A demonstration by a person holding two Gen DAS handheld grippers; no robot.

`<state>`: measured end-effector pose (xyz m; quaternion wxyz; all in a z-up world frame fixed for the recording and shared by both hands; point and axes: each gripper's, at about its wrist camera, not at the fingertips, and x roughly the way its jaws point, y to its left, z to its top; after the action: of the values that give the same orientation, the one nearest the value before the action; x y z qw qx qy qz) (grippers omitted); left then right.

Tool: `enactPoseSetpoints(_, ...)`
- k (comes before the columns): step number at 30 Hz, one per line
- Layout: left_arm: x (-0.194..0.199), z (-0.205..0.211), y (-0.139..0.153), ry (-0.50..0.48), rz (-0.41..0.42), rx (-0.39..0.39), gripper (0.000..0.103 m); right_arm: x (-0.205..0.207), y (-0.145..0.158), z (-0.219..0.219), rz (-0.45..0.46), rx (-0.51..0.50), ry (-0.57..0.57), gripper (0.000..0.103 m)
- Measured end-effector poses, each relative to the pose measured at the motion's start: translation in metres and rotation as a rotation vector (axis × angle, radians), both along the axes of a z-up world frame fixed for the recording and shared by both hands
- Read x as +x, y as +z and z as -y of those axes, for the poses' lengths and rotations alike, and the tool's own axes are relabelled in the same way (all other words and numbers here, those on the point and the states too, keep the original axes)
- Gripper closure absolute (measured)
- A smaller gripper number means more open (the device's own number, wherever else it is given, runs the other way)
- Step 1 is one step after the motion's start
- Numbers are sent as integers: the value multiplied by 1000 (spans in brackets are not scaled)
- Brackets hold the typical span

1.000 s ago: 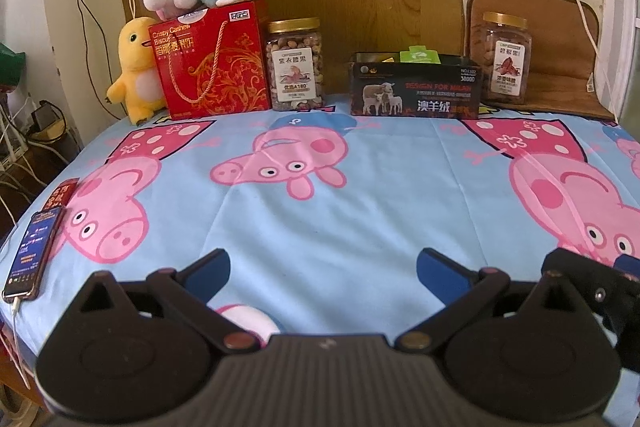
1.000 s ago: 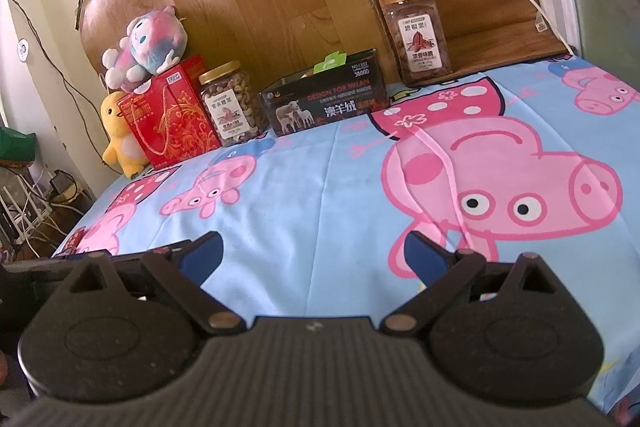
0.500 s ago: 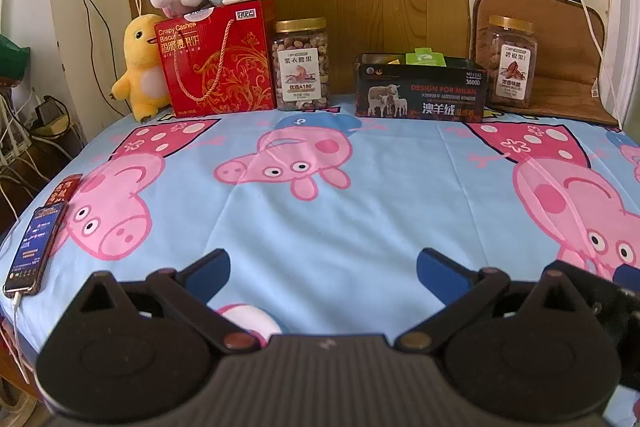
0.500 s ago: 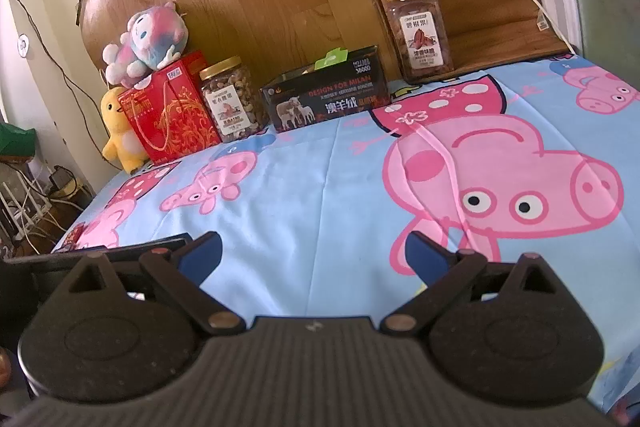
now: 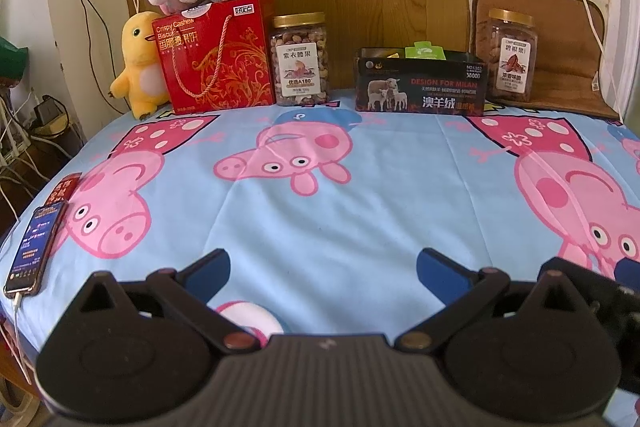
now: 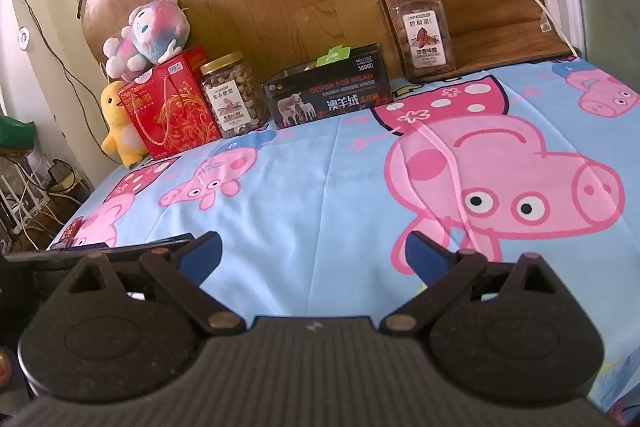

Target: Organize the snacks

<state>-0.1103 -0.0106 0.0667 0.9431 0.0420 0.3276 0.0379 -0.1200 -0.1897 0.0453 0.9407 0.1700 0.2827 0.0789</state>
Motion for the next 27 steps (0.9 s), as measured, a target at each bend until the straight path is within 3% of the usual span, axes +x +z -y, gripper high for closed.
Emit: enactPoseSetpoints(27, -2, 3, -3, -9, 4, 30, 0, 3, -1, -5, -9, -65, -15, 3)
